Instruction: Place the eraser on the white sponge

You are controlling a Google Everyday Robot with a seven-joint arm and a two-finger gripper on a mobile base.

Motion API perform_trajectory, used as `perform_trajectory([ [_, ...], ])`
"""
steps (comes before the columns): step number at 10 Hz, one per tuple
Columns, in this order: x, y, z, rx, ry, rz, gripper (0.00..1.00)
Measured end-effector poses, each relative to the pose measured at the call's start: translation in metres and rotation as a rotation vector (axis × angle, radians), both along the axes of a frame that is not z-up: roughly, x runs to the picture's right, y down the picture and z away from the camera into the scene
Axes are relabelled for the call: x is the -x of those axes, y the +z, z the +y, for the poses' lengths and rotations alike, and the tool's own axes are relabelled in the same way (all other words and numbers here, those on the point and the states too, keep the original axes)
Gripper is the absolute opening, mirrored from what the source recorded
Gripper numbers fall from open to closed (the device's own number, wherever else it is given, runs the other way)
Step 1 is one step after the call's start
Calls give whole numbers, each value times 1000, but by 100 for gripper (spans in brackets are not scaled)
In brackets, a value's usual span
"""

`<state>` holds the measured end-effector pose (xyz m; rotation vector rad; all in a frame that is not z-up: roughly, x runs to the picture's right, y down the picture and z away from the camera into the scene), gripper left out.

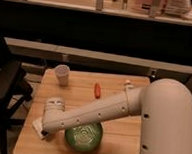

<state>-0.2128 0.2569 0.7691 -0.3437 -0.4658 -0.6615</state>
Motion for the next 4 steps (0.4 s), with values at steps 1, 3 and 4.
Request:
perform_trajectory([
  [1,0,0,0,0,5,0,56],
  [3,0,1,-2,-5,23,-1,57],
  [4,0,1,-2,-6,26,-1,60],
])
